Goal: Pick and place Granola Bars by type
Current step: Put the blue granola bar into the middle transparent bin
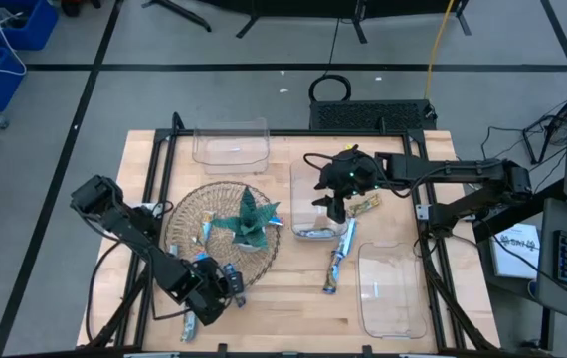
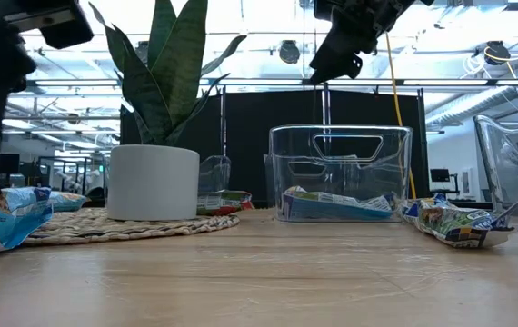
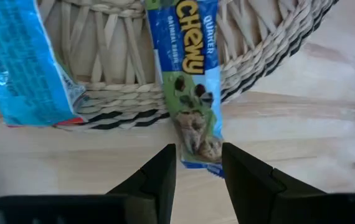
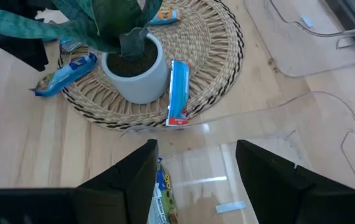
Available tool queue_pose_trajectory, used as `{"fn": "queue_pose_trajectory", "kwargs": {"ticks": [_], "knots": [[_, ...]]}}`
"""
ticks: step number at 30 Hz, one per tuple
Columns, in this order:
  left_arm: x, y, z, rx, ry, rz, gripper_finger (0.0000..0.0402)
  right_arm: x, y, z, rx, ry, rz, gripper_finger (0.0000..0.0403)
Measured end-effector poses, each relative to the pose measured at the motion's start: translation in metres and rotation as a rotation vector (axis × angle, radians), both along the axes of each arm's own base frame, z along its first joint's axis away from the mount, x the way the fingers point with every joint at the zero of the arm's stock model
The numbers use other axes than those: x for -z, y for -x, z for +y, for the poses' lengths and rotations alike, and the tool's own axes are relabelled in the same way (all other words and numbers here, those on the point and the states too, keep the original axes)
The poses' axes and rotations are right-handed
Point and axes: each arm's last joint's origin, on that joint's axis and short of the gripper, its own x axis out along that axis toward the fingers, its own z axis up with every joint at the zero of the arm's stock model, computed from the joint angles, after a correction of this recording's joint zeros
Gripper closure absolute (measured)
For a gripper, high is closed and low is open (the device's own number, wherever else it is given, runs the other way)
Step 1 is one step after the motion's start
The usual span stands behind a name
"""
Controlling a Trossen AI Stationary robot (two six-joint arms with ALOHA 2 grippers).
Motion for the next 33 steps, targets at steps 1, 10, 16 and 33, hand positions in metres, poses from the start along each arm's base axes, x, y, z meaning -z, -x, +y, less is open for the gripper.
{"fn": "queue_pose_trajectory", "kwargs": {"ticks": [1,10,16,33], "knots": [[0.001,-0.001,0.0,-0.004,-0.003,-0.001,0.0267,0.0,0.0,0.0,0.0,0.0,-0.001,0.0193],[0.003,-0.005,0.002,-0.019,0.002,-0.004,0.0186,0.0,0.0,0.0,0.0,0.001,0.002,0.0193],[0.013,-0.013,0.0,-0.029,0.015,-0.017,0.0142,0.0,0.0,0.0,-0.006,0.008,0.002,0.0193],[0.035,-0.024,-0.006,-0.054,0.043,-0.008,0.0213,0.001,0.0,0.0,-0.011,0.019,0.008,0.0193]]}}
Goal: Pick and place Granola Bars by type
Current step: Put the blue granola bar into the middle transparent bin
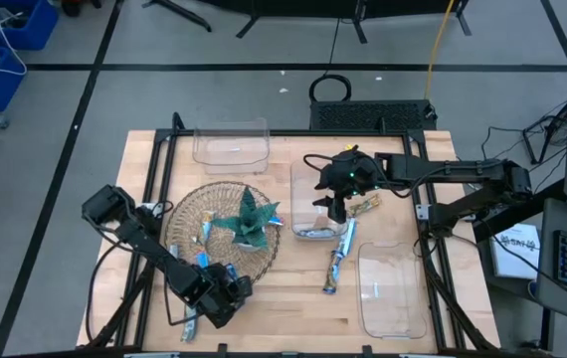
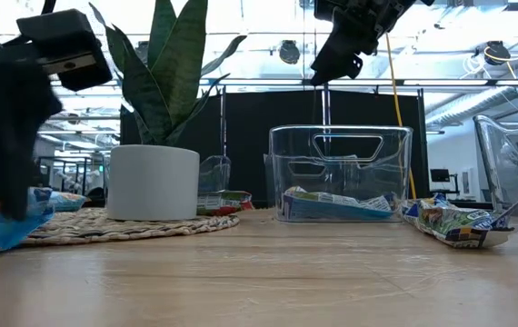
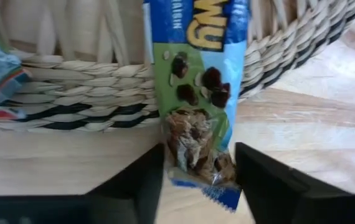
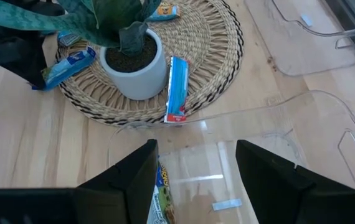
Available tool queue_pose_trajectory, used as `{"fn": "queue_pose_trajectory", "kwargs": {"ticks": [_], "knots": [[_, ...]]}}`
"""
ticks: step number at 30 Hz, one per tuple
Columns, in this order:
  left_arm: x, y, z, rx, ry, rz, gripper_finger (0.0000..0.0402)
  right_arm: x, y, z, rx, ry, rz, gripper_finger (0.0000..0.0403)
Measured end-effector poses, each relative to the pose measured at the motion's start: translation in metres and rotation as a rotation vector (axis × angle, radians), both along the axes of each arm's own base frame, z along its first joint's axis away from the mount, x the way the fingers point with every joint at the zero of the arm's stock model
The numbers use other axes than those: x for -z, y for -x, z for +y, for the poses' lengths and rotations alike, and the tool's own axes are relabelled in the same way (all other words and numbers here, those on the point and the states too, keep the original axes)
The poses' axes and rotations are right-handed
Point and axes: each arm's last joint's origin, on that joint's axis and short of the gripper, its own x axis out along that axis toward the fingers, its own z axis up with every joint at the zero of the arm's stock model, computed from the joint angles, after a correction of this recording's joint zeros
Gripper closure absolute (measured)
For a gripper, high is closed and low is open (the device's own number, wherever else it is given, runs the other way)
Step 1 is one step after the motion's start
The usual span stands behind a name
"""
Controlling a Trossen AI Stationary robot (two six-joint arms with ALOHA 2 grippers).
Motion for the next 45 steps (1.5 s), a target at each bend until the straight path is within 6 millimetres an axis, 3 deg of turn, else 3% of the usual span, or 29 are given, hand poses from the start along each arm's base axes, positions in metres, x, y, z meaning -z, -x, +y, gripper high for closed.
{"fn": "queue_pose_trajectory", "kwargs": {"ticks": [7,16,20,26,32,37,45], "knots": [[0.002,-0.002,0.001,0.034,-0.04,-0.027,0.0358,-0.001,-0.001,0.0,0.0,0.001,-0.009,0.0193],[-0.01,-0.011,-0.009,0.175,0.023,-0.165,0.0356,-0.002,-0.001,-0.001,0.042,-0.007,-0.021,0.0193],[-0.035,-0.009,-0.009,0.285,0.024,-0.255,0.0358,-0.004,-0.003,-0.005,0.191,-0.089,-0.067,0.0193],[-0.085,-0.001,0.007,0.525,-0.103,-0.43,0.037,-0.008,-0.003,-0.006,0.188,-0.089,-0.091,0.0192],[-0.141,0.015,0.034,0.71,-0.258,-0.65,0.0372,-0.013,-0.007,-0.006,0.184,-0.13,-0.168,0.0192],[-0.178,0.026,0.073,0.694,-0.484,-0.762,0.0373,-0.025,-0.014,-0.005,0.204,-0.225,-0.309,0.0192],[-0.209,0.028,0.15,0.603,-0.882,-0.747,0.0374,-0.057,-0.02,-0.006,0.185,-0.282,-0.634,0.0192]]}}
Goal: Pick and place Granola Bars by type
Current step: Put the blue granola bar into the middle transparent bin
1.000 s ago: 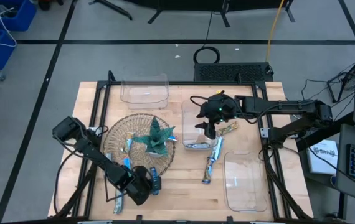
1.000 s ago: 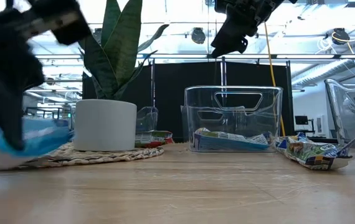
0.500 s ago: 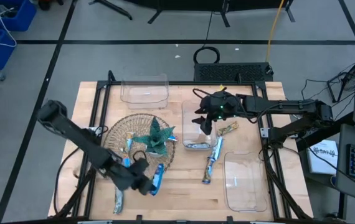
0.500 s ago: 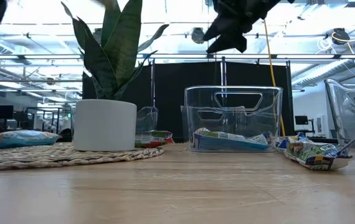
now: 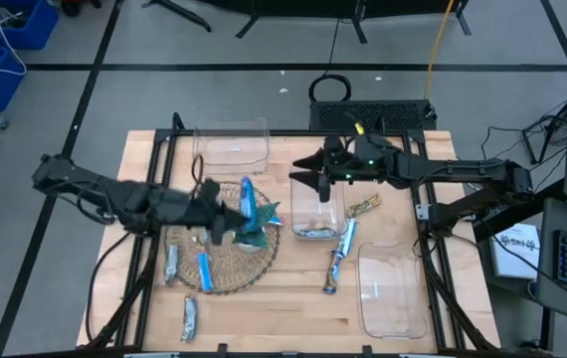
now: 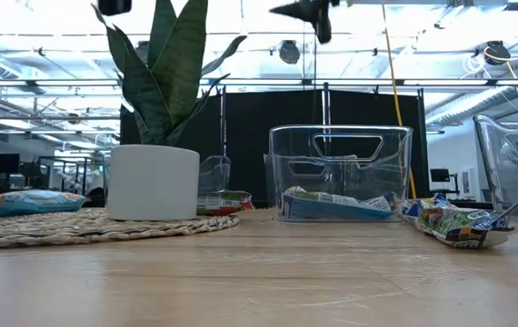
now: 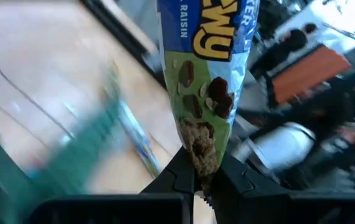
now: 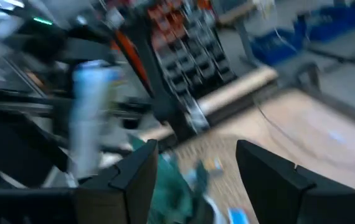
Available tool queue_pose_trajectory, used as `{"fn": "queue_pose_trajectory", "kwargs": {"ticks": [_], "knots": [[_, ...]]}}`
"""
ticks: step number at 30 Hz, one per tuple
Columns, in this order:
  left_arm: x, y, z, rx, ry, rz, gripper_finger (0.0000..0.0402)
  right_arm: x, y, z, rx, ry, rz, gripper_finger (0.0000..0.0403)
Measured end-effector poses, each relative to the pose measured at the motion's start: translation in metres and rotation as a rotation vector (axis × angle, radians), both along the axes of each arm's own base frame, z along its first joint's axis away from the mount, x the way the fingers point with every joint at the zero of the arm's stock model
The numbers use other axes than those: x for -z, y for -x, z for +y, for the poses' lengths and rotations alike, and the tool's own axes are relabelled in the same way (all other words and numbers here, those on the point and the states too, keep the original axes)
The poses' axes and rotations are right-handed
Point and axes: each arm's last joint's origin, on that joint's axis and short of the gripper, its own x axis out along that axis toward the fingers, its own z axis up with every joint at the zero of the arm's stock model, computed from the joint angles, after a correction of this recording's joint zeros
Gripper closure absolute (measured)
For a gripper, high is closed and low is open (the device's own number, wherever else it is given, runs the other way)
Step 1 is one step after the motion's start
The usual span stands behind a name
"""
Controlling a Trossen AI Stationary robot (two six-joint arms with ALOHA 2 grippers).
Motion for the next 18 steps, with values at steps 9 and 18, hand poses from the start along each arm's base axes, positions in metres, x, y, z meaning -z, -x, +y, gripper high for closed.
{"fn": "queue_pose_trajectory", "kwargs": {"ticks": [9,18], "knots": [[-0.006,-0.011,0.051,-0.083,-0.214,-0.034,0.0376,-0.009,-0.002,-0.002,0.077,-0.044,-0.112,0.0189],[-0.006,-0.026,0.073,-0.083,-0.31,-0.095,0.0377,-0.011,-0.011,-0.003,0.136,-0.067,-0.205,0.0167]]}}
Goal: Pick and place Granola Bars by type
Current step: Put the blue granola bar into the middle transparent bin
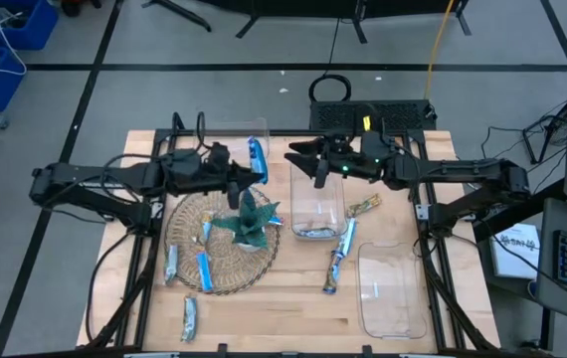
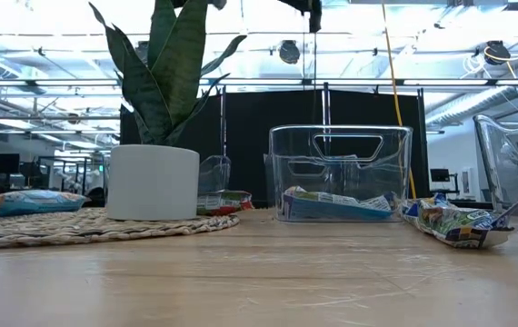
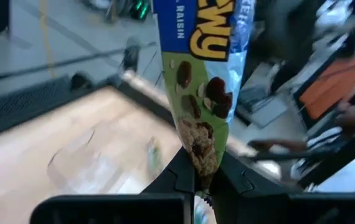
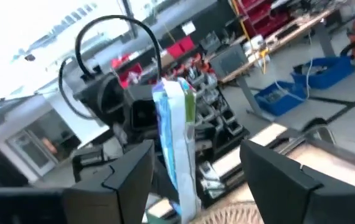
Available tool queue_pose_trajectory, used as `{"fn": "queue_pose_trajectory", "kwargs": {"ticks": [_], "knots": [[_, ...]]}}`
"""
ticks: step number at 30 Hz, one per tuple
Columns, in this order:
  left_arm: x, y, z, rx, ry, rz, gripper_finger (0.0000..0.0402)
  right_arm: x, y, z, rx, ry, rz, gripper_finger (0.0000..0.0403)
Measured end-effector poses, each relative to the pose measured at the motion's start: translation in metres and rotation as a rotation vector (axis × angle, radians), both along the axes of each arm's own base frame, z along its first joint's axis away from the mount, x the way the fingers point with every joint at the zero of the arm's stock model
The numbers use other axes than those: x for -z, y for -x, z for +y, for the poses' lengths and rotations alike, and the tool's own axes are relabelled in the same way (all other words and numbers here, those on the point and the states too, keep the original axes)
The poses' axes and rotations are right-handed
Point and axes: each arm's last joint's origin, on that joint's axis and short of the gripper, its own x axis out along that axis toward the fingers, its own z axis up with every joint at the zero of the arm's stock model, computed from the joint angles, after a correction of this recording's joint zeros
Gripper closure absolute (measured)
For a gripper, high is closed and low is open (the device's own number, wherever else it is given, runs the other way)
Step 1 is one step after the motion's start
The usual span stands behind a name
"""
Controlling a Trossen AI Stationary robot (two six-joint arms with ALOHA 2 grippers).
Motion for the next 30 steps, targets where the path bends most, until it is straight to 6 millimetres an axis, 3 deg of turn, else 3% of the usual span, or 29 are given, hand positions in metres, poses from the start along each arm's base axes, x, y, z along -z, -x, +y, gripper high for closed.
{"fn": "queue_pose_trajectory", "kwargs": {"ticks": [8,16,24,30], "knots": [[0.015,-0.024,0.01,0.083,0.03,0.005,0.0377,0.01,-0.008,0.001,-0.004,-0.031,0.032,0.0142],[0.027,-0.044,0.01,0.147,0.068,-0.023,0.0377,0.011,-0.009,0.003,-0.013,-0.03,0.038,0.0144],[0.032,-0.055,0.011,0.149,0.084,-0.061,0.0377,0.015,-0.009,0.005,-0.022,-0.057,0.078,0.0168],[0.028,-0.061,0.009,0.181,0.086,-0.074,0.0376,0.019,-0.009,0.005,-0.024,-0.063,0.118,0.0218]]}}
